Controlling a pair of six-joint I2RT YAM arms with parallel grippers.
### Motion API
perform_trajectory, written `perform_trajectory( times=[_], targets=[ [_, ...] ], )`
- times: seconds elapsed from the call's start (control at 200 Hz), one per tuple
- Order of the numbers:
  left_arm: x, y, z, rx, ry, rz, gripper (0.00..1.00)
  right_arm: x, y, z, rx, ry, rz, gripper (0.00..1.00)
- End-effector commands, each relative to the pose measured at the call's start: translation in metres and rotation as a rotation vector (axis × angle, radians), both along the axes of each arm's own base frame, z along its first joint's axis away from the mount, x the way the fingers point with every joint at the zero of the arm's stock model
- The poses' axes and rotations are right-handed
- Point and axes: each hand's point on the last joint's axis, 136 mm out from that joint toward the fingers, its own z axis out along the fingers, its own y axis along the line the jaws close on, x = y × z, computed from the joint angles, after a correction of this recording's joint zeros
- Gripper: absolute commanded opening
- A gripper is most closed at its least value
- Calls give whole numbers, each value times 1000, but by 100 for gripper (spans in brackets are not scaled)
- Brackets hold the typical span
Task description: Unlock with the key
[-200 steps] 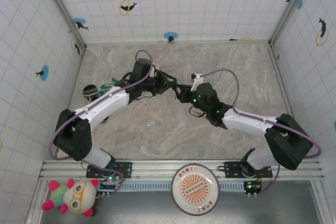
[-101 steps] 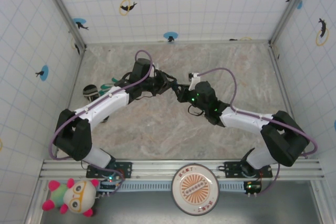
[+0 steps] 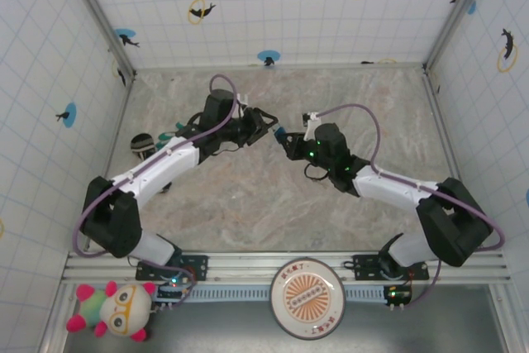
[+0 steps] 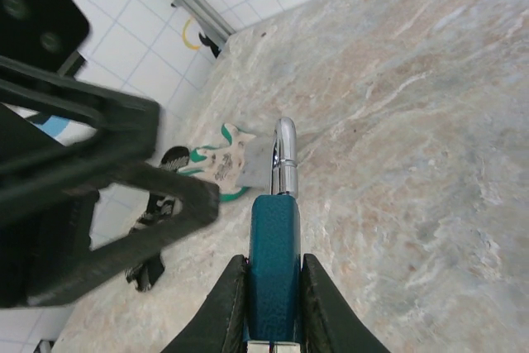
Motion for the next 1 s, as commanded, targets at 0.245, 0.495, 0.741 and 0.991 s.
perform_trajectory(
  times=[0.245,0.495,0.741,0.991],
  targets=[
    [-3,24,20,232,-195,-81,54,-27,10,41,52,-76,275,0],
    [-16,33,29,323,-338,-182,54,-37,21,48,25,-88,427,0],
    [-21,44,18,406,-336,-213,46,-38,27,59,50,-114,468,0],
    [-19,47,11,435,-320,-207,41,-47,28,68,54,-148,502,0]
  ],
)
